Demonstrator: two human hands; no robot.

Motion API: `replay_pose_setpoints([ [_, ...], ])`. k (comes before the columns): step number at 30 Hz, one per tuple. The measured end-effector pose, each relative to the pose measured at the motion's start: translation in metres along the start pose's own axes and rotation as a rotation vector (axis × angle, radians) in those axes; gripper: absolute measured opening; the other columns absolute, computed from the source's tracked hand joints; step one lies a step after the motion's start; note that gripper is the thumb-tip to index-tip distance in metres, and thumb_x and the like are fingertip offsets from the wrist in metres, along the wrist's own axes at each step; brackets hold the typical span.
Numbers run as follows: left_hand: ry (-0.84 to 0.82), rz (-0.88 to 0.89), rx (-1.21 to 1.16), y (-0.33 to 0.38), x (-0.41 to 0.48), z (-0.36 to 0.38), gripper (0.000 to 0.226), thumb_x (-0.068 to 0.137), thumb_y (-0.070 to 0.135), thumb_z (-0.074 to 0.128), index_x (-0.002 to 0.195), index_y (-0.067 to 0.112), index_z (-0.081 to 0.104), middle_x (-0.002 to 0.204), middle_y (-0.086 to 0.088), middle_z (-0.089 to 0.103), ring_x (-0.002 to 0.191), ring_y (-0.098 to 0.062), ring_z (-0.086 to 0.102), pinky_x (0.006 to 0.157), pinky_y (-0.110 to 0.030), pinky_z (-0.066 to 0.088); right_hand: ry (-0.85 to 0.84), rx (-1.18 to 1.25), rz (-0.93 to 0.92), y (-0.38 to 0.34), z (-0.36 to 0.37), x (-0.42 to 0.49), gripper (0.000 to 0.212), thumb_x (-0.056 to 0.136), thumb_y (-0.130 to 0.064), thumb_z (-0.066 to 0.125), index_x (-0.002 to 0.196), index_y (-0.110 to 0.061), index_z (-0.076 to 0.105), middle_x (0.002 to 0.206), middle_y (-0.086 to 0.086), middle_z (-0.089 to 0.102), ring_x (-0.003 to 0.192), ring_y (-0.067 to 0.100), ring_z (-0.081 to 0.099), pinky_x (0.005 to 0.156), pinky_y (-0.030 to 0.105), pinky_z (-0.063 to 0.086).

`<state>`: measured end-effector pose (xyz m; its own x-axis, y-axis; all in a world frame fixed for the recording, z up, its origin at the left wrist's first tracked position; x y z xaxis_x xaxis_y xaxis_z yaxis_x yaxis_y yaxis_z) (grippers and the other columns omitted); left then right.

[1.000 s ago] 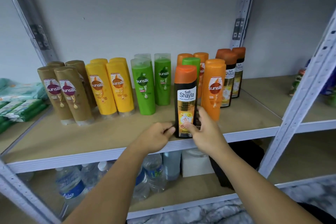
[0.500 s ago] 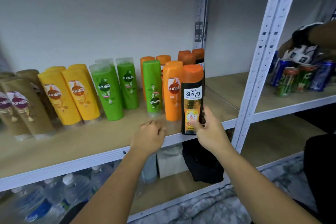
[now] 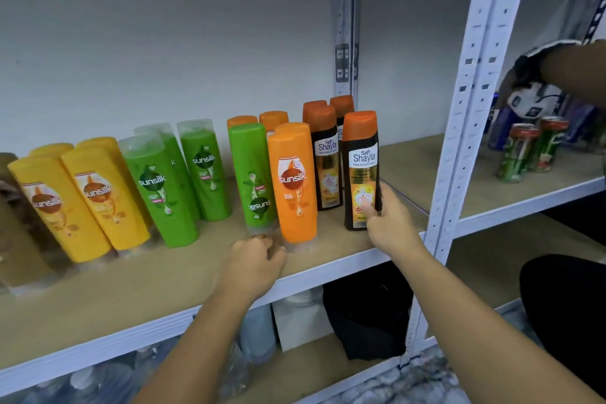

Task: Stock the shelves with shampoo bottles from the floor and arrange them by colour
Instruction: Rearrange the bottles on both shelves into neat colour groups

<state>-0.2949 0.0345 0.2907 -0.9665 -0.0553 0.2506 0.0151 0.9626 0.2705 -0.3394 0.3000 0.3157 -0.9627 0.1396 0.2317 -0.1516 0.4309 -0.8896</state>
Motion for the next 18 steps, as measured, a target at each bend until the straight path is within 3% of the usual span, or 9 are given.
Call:
replay_pose_setpoints([
  [3,0.010,-0.010,-0.024,-0.003,0.001,0.000,0.031,0.096,0.045,0.046,0.090,0.019,0.062,0.091,-0.001,0.067,0.090,-0.027,0.061,0.072,-0.035,0.050,0.019,-0.010,0.025,0.005,0.007,0.006,0.047,0.095,-0.015,0.065,0.136,-0.025,0.046,0.116,-0.006,0.059,0.107,0.014,0.055,0.089,0.031,0.042],
  [6,0.014,-0.011,-0.005,-0.008,0.005,0.003,0.033,0.093,0.051,0.042,0.088,0.023,0.059,0.085,0.000,0.067,0.085,-0.026,0.061,0.069,-0.036,0.053,0.074,-0.132,0.014,0.009,0.009,0.012,0.057,0.085,-0.024,0.078,0.132,-0.020,0.046,0.124,0.001,0.053,0.118,0.021,0.051,0.100,0.040,0.045],
  [11,0.075,-0.007,0.090,-0.010,0.005,-0.001,0.034,0.094,0.053,0.042,0.092,0.025,0.060,0.084,-0.002,0.067,0.083,-0.030,0.062,0.061,-0.033,0.045,0.121,-0.205,0.020,0.009,0.008,0.024,0.053,0.088,-0.024,0.077,0.131,-0.012,0.048,0.126,0.007,0.048,0.120,0.025,0.050,0.092,0.032,0.038],
  [15,0.081,-0.017,0.085,-0.010,0.001,-0.002,0.034,0.095,0.053,0.041,0.093,0.024,0.060,0.086,-0.003,0.068,0.086,-0.032,0.064,0.062,-0.033,0.045,0.166,-0.203,0.029,0.011,0.009,0.035,0.052,0.086,-0.024,0.078,0.127,-0.014,0.049,0.123,0.005,0.057,0.120,0.027,0.053,0.094,0.041,0.048],
  [18,0.093,-0.020,0.091,-0.008,-0.002,-0.001,0.035,0.096,0.052,0.039,0.091,0.021,0.056,0.089,-0.005,0.068,0.087,-0.033,0.063,0.062,-0.033,0.041,0.168,-0.171,0.028,0.009,0.011,0.041,0.048,0.087,-0.023,0.077,0.126,-0.014,0.050,0.122,0.005,0.062,0.117,0.025,0.057,0.091,0.039,0.048],
])
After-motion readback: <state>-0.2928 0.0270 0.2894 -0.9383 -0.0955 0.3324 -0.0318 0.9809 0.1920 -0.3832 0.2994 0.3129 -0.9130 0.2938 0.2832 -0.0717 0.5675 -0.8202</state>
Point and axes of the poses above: each hand's wrist, its own x-axis towards the middle knuckle, its own z-axis out of the palm, y = z × x, the point moved 9 cm from there along x, towards the middle knuckle
